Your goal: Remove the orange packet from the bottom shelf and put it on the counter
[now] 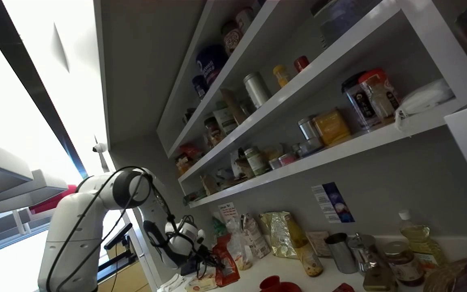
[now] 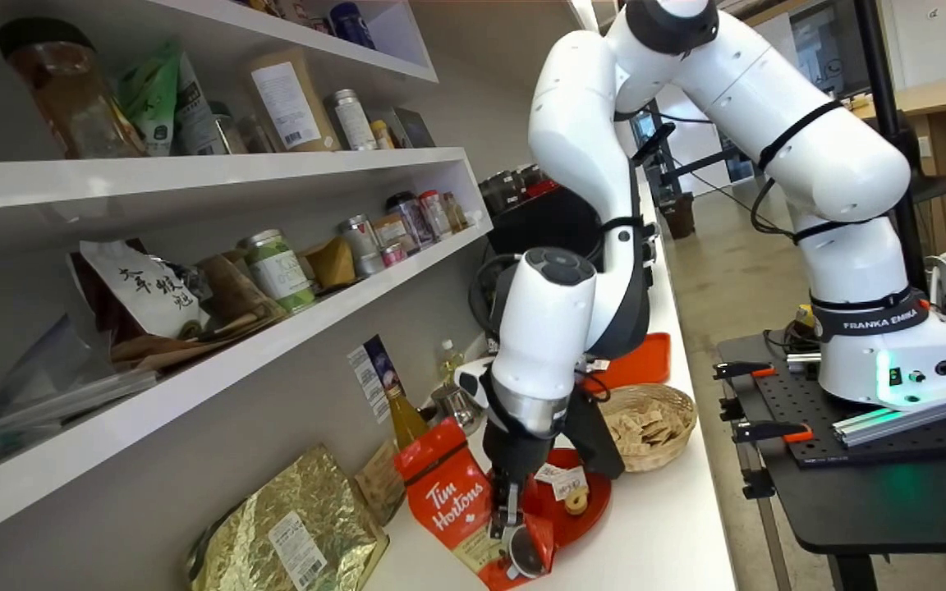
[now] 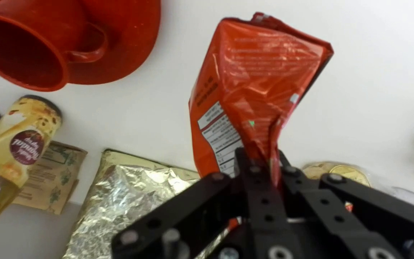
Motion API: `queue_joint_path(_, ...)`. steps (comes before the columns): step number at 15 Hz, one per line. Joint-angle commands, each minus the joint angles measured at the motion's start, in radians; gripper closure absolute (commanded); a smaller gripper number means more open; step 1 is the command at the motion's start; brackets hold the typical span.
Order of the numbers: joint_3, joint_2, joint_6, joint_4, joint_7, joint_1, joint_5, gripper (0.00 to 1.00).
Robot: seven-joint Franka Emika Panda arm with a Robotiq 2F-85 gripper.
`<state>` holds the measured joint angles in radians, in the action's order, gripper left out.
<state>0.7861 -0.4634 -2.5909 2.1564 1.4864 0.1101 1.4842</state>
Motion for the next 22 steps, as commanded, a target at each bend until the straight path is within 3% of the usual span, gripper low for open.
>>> queue_joint_path(1, -0.243, -0.198, -0.098, -0.219, -0.072, -0.232, 0.036, 0.98)
queue_joint_path(2, -0.294, -0.232, -0.136, -0.263, -0.096, -0.278, 0.025, 0.98)
queue_joint_path(3, -0.242, -0.293, -0.122, -0.303, -0.098, -0.233, 0.072, 0.98)
queue_joint_path(5, -0.28, -0.334, -0.15, -0.363, -0.083, -0.27, 0.118, 0.98)
queue_joint_path(9, -0.296, -0.366, -0.2, -0.427, -0.039, -0.26, 0.235, 0.98)
queue_joint_path(15, -0.279, -0.331, -0.255, -0.321, -0.192, -0.204, 0.17, 0.99)
queue_joint_path(18, -0.283, -0.313, -0.265, -0.286, -0.201, -0.194, 0.178, 0.99)
queue_joint_path(19, -0.282, -0.295, -0.255, -0.259, -0.228, -0.189, 0.159, 0.72)
queue_joint_path(20, -0.278, -0.282, -0.261, -0.235, -0.261, -0.179, 0.139, 0.7)
queue_joint_path(22, -0.268, -0.237, -0.252, -0.165, -0.32, -0.157, 0.082, 0.56)
